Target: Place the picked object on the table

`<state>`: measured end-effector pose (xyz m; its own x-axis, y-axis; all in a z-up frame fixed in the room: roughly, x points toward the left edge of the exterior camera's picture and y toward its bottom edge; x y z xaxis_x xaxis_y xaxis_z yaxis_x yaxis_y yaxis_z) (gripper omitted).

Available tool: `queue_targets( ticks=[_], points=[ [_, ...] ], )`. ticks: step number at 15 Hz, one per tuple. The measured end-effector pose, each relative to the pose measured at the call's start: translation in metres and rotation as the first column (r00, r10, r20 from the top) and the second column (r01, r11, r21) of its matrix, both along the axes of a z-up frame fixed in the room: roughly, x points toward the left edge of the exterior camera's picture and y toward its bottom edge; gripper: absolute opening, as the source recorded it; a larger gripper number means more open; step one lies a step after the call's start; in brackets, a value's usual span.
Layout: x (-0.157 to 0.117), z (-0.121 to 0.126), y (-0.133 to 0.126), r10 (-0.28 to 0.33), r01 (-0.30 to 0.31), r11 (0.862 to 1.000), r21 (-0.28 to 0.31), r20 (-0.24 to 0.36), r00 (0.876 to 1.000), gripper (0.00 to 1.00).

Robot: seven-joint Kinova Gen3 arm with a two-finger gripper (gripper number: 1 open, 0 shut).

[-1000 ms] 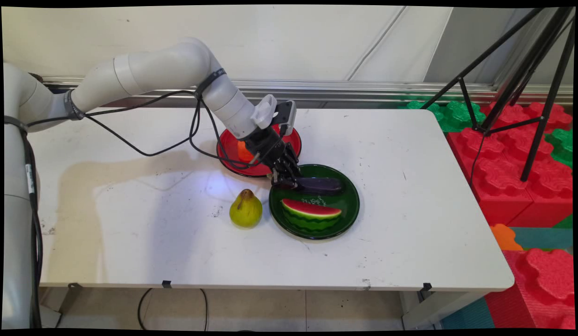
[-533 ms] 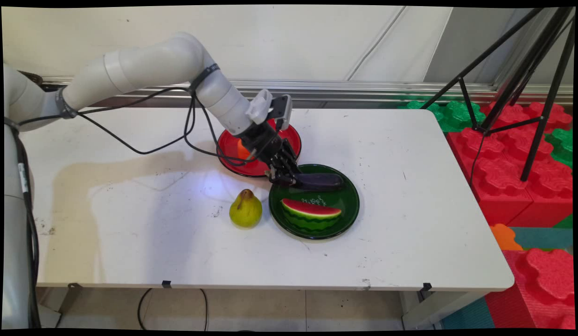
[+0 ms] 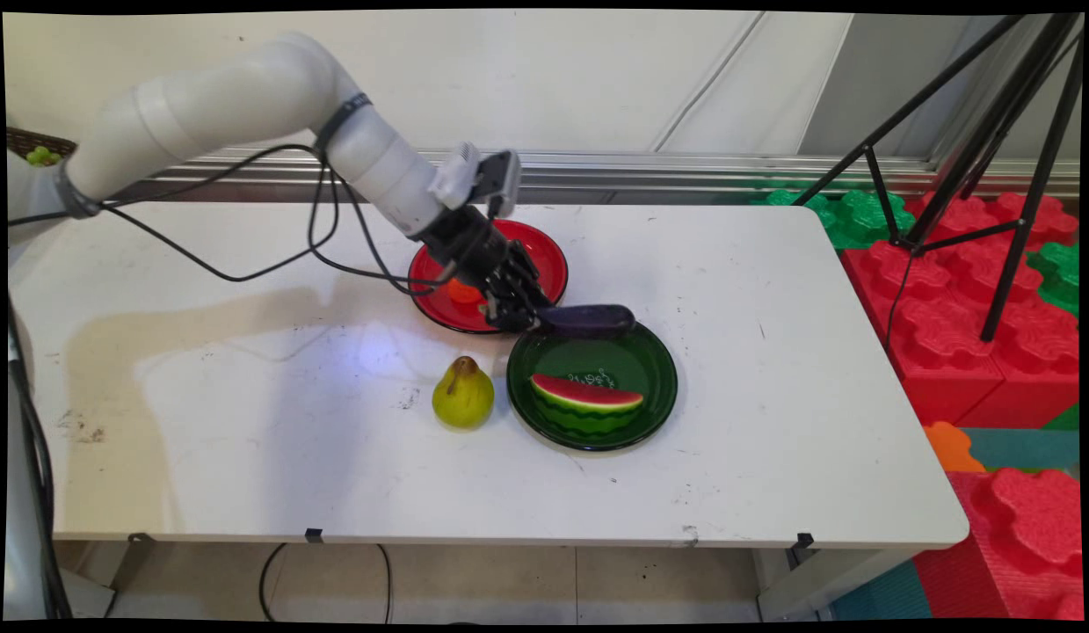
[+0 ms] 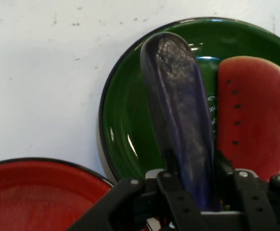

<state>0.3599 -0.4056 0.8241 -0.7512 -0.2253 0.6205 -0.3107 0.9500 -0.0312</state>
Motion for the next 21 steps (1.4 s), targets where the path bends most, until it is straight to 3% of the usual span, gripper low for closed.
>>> queue_targets(
  ticks=[13,21],
  points=[
    [0.081,0.073,0.07,0.066,-0.067,0.998,-0.012,-0.065,0.996,0.0],
    [0.156,0.09,0.123,0.12,-0.12,0.991,0.053,0.0,0.993,0.0]
  ],
)
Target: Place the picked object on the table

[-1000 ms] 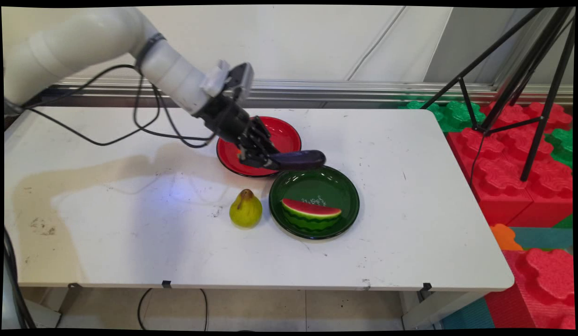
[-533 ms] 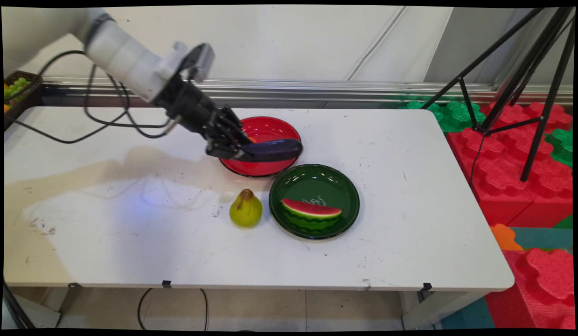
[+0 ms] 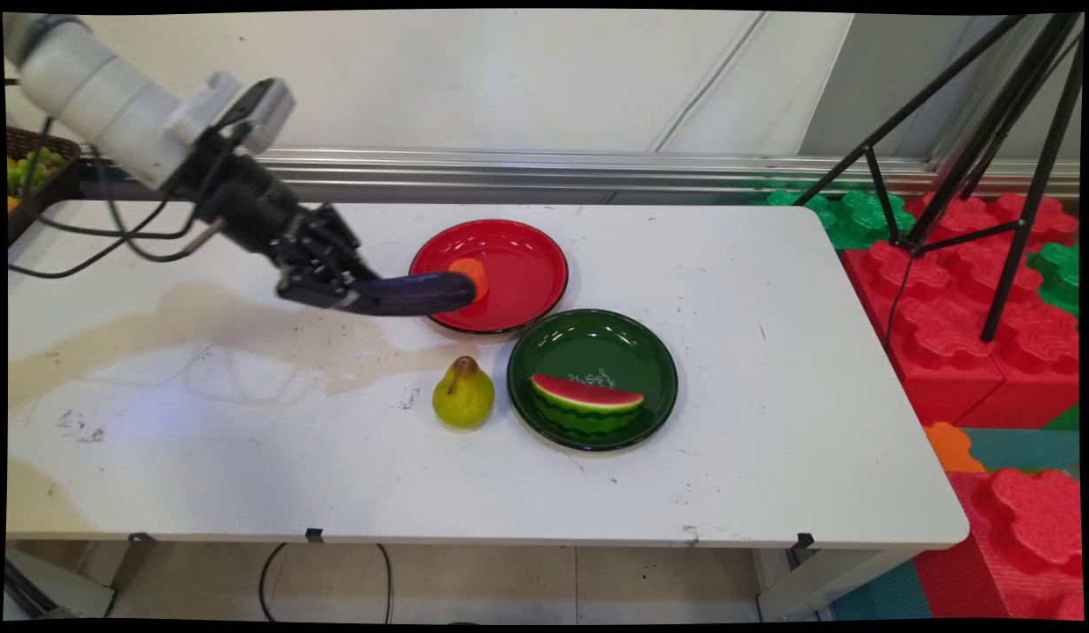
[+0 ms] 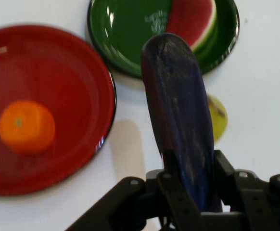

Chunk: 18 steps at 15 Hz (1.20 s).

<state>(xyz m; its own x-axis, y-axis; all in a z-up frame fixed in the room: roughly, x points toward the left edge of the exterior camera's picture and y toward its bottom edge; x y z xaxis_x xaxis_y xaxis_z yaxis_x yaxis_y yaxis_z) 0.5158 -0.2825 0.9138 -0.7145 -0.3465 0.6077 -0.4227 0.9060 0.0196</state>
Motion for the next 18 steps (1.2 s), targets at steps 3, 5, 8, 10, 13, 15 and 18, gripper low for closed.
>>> queue_targets(
  ticks=[3,5,8,10,13,15,18],
  points=[
    [0.019,-0.005,0.015,0.014,-0.015,0.999,0.032,0.033,0.999,0.0],
    [0.031,-0.013,0.025,0.03,-0.033,0.998,0.054,0.058,0.998,0.0],
    [0.046,-0.029,0.035,0.063,-0.071,0.994,0.08,0.092,0.994,0.0],
    [0.052,-0.042,0.036,0.093,-0.104,0.99,0.096,0.109,0.99,0.0],
    [0.057,-0.056,0.034,0.142,-0.157,0.981,0.114,0.125,0.982,0.0],
    [0.059,-0.069,0.031,0.189,-0.207,0.97,0.13,0.136,0.973,0.0],
    [0.059,-0.085,0.028,0.242,-0.263,0.952,0.154,0.141,0.96,0.0]
  ],
)
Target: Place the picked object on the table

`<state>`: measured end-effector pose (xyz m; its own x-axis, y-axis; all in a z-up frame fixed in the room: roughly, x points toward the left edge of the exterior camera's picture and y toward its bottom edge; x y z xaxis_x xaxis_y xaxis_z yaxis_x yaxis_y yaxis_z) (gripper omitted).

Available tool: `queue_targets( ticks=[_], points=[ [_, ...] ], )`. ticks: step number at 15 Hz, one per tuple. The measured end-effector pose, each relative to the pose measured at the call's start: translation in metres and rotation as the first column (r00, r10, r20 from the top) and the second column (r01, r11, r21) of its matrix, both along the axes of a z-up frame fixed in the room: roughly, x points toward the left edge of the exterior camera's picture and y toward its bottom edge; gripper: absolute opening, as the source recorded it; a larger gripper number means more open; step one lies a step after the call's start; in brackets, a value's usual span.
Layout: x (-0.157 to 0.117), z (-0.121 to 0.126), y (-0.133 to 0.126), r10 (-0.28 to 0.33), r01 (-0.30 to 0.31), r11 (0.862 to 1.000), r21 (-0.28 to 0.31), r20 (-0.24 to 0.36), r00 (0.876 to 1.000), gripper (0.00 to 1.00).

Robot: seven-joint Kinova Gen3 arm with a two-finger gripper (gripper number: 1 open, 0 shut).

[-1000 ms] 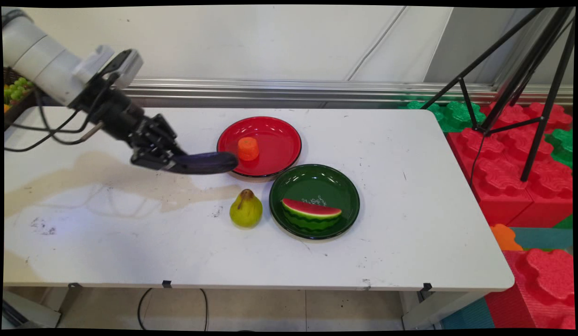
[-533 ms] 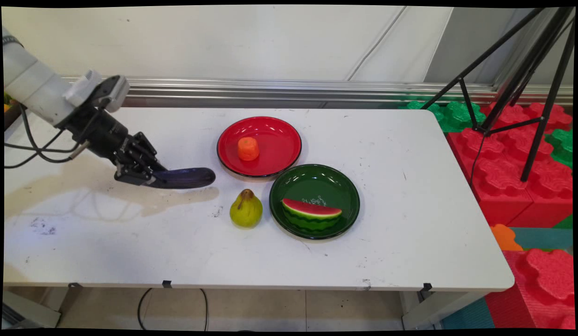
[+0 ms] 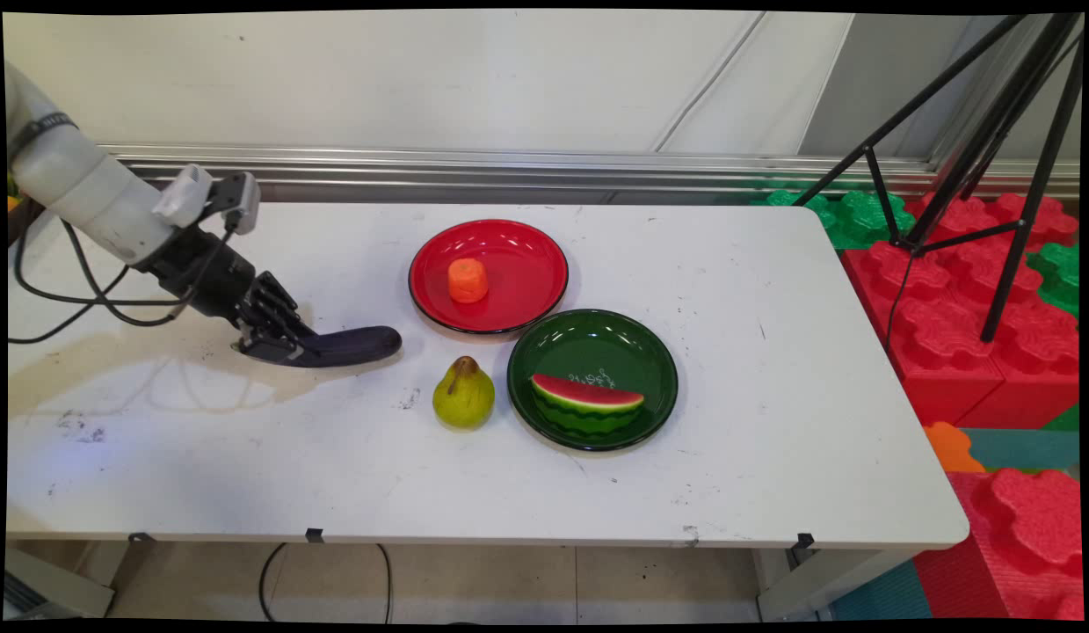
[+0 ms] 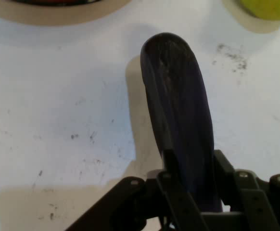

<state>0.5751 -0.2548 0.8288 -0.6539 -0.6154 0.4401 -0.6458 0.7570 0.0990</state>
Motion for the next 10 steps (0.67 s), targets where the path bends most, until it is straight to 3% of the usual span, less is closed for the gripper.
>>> queue_targets(
  ticks=[4,5,10],
  points=[
    [-0.002,-0.018,-0.004,0.059,-0.059,0.998,0.033,-0.009,0.998,0.0],
    [-0.002,-0.022,-0.004,0.07,-0.069,0.997,0.04,-0.012,0.997,1.0],
    [0.002,-0.028,-0.004,0.094,-0.093,0.994,0.055,-0.024,0.995,1.0]
  ],
)
